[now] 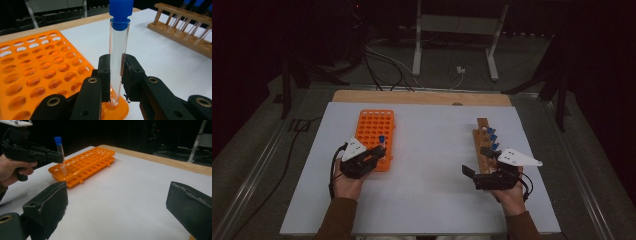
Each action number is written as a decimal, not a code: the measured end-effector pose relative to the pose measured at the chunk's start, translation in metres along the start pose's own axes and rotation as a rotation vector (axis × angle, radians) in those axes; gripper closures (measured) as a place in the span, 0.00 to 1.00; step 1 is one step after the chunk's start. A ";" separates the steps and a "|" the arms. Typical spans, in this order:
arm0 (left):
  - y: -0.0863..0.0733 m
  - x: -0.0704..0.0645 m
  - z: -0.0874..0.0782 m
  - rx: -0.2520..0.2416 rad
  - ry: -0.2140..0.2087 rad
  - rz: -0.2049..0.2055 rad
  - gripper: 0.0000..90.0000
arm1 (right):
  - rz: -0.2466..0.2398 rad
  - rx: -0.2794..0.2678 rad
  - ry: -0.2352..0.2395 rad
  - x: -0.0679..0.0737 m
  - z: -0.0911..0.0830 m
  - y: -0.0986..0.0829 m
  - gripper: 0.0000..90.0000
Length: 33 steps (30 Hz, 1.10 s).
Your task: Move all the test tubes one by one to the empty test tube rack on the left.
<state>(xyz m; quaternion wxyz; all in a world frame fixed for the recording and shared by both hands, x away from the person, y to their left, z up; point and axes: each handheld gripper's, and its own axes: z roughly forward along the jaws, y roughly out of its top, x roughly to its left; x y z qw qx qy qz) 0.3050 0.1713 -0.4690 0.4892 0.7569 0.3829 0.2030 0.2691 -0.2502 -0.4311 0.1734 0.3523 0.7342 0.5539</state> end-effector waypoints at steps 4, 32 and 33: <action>-0.004 0.000 0.003 0.016 0.009 0.006 0.87 | 0.000 0.002 0.004 0.000 0.000 0.000 0.05; -0.022 -0.006 0.011 0.139 0.045 0.041 0.87 | -0.007 0.005 0.015 0.002 0.001 -0.002 0.06; -0.021 -0.006 0.011 0.142 0.045 0.043 0.87 | -0.009 0.005 0.016 0.002 0.001 -0.002 0.06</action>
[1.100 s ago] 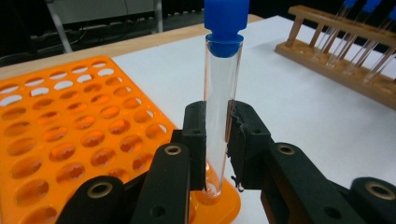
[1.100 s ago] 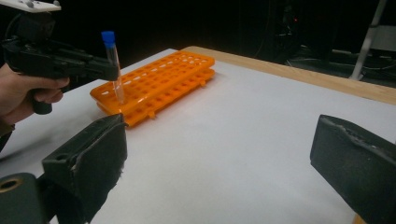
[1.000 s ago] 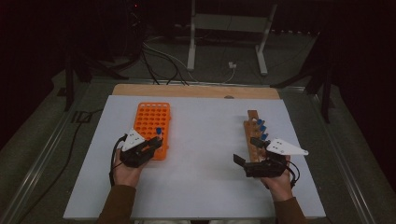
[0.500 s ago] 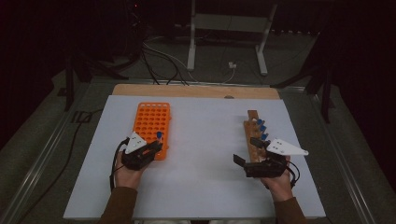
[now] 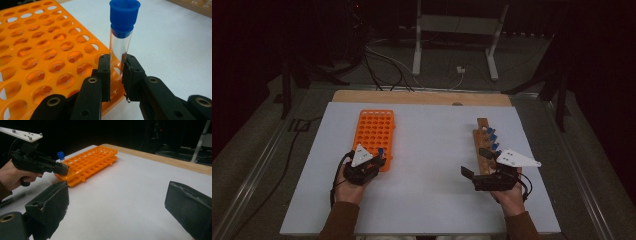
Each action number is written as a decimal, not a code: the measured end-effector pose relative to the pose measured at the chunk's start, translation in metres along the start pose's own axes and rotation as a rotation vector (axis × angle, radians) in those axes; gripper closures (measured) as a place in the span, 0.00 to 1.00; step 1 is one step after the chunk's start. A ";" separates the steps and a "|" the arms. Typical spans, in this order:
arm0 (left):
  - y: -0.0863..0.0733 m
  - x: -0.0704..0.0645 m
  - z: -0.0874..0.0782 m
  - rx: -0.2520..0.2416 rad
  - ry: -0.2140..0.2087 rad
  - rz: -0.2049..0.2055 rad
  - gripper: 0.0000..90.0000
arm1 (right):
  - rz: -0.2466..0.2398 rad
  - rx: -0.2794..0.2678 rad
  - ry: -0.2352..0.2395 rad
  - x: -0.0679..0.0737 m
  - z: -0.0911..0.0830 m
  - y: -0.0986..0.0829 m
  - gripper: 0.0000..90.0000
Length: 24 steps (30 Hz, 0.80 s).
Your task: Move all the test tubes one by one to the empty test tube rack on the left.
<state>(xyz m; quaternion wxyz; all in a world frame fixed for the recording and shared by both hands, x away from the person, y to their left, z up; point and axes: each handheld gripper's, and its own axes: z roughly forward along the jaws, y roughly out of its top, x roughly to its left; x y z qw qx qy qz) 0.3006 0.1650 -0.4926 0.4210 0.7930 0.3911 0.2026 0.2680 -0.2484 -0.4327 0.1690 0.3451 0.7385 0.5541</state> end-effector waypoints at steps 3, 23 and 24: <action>0.000 -0.001 0.000 -0.002 0.004 0.000 0.87 | 0.001 0.000 0.000 0.000 0.000 0.000 0.06; -0.001 0.004 -0.011 -0.101 -0.005 -0.075 0.59 | 0.001 -0.001 0.000 0.000 0.000 0.000 0.06; -0.001 0.006 -0.013 -0.107 -0.002 -0.088 0.54 | 0.001 -0.002 0.000 0.000 0.000 0.000 0.06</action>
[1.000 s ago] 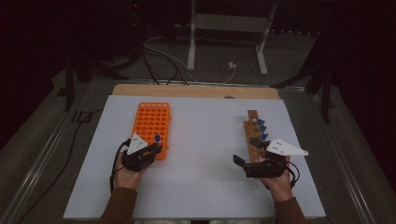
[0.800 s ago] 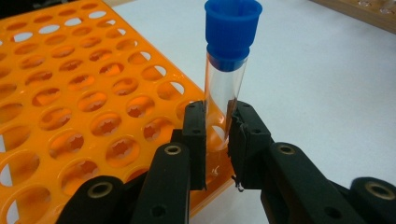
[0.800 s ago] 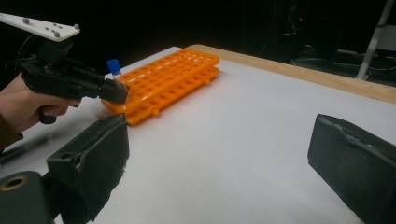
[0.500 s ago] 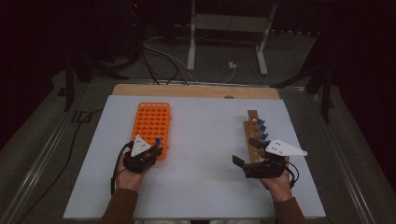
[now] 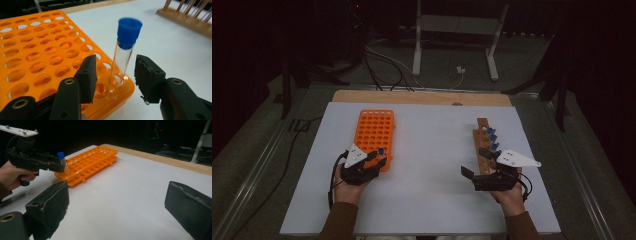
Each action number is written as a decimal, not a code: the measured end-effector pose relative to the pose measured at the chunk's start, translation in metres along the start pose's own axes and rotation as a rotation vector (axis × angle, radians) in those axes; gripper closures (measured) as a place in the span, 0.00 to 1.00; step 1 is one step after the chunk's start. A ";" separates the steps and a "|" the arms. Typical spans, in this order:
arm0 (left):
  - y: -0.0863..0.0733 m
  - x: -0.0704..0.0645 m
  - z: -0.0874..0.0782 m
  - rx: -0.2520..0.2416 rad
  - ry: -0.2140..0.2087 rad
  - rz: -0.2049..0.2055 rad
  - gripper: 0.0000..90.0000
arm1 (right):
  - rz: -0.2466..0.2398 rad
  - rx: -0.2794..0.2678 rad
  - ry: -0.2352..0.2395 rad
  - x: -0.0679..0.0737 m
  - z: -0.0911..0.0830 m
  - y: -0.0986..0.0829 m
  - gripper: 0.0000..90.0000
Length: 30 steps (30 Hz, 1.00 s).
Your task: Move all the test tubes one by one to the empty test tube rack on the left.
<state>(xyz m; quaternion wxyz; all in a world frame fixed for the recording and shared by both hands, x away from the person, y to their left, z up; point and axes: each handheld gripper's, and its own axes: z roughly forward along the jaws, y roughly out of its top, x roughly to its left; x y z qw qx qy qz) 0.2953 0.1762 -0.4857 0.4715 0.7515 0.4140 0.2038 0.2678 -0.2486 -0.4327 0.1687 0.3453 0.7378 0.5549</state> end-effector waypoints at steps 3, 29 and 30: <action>0.003 0.003 -0.007 -0.024 -0.003 -0.030 0.42 | -0.007 -0.001 -0.007 0.000 -0.001 0.001 0.06; -0.005 0.009 -0.044 -0.080 0.069 -0.062 0.01 | -0.018 -0.032 -0.165 -0.028 -0.035 0.011 0.07; -0.005 0.009 -0.043 -0.076 0.070 -0.060 0.01 | -0.012 -0.030 -0.171 -0.030 -0.037 0.010 0.07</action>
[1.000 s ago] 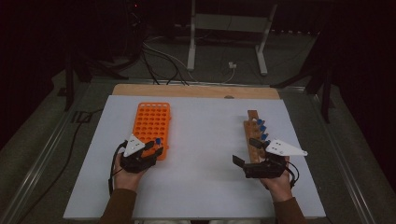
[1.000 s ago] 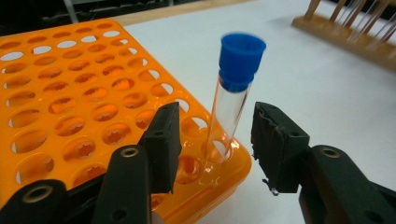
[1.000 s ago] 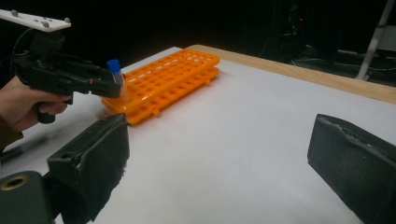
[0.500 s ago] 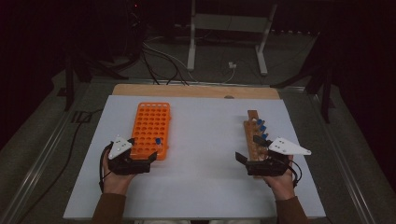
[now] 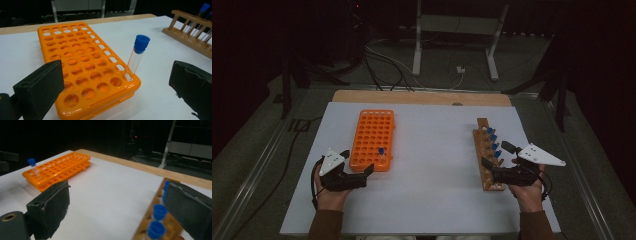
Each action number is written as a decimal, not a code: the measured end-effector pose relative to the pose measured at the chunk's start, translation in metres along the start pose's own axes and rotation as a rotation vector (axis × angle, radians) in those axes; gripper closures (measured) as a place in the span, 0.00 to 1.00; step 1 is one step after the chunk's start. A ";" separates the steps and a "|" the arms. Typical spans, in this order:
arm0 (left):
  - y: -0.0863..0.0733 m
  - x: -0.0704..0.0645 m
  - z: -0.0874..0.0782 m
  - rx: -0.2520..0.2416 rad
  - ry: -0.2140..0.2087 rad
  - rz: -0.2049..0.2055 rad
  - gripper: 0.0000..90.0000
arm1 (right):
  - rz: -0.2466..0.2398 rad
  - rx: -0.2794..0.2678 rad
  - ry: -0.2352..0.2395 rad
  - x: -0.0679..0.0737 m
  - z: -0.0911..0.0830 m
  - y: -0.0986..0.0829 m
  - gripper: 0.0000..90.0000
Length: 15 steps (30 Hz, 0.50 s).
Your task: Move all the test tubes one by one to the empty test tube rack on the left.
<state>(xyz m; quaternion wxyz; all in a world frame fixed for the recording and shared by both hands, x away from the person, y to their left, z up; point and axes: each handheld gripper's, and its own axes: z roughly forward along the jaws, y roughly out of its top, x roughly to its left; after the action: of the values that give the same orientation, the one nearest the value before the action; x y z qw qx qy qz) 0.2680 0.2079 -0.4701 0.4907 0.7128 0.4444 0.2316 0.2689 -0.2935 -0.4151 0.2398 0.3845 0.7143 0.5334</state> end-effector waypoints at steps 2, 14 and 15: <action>0.000 -0.001 0.001 0.005 0.000 0.009 0.01 | 0.008 0.007 -0.016 -0.005 -0.003 -0.002 0.08; -0.001 -0.003 0.004 0.013 -0.015 0.017 0.01 | 0.045 0.110 -0.044 -0.024 0.005 -0.029 0.26; -0.001 -0.003 0.004 0.013 -0.015 0.017 0.01 | 0.042 0.115 -0.045 -0.025 0.005 -0.031 0.29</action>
<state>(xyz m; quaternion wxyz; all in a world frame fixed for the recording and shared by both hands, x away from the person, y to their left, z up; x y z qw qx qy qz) 0.2691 0.2034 -0.4723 0.4872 0.7215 0.4361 0.2276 0.2782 -0.3146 -0.4479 0.2221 0.4245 0.7300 0.4874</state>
